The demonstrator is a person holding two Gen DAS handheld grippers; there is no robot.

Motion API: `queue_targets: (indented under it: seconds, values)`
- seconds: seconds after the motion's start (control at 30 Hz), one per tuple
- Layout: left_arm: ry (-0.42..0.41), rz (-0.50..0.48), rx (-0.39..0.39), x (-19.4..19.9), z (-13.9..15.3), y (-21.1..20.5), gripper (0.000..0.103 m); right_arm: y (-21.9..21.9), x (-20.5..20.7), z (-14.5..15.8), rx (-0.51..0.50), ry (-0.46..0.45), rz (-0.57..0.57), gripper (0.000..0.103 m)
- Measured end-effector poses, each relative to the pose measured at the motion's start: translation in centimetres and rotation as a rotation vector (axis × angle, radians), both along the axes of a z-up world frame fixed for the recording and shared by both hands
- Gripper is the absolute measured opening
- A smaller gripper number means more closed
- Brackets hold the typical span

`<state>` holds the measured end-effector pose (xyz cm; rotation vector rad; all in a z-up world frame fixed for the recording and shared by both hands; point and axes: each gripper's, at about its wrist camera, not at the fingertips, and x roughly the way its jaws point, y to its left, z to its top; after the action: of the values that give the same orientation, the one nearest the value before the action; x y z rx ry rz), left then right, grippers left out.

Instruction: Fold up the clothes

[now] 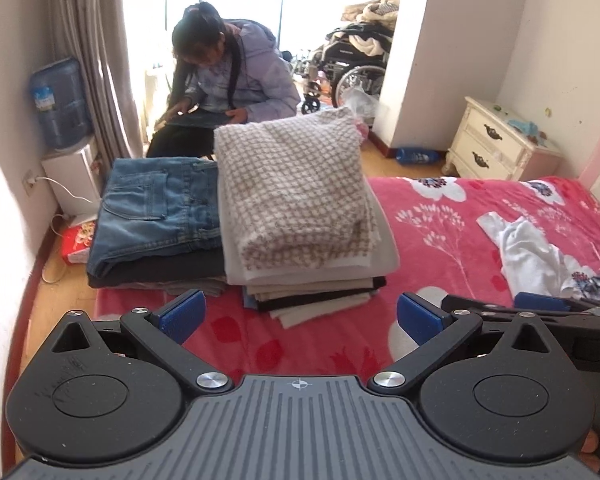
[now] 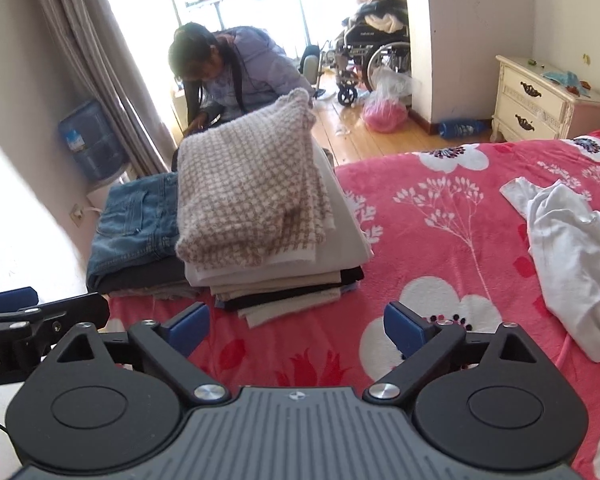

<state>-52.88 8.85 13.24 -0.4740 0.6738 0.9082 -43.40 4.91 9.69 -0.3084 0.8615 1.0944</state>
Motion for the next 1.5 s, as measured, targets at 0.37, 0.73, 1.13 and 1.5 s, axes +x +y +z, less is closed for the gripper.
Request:
queue_targets:
  seconds: [0.37, 0.73, 1.13, 1.5]
  values:
    - [-0.026, 0.066, 0.035, 1.5, 2.0, 0.0, 0.103, 1.5, 0.2, 0.1, -0.085, -0.022, 0.056, 0.098]
    - [0.104, 0.128, 0.036, 2.1, 1.8, -1.1, 0.103, 1.7, -1.7, -0.2, -0.118, -0.051, 0.107, 0.099]
    - [0.14, 0.21, -0.045, 0.9, 0.9, -0.4, 0.103, 2.6, -2.4, -0.3, -0.138, -0.063, 0.118, 0.099]
    - [0.157, 0.239, -0.06, 0.6, 0.2, 0.1, 0.103, 2.9, -2.5, -0.7, -0.154, -0.064, 0.11, 0.099]
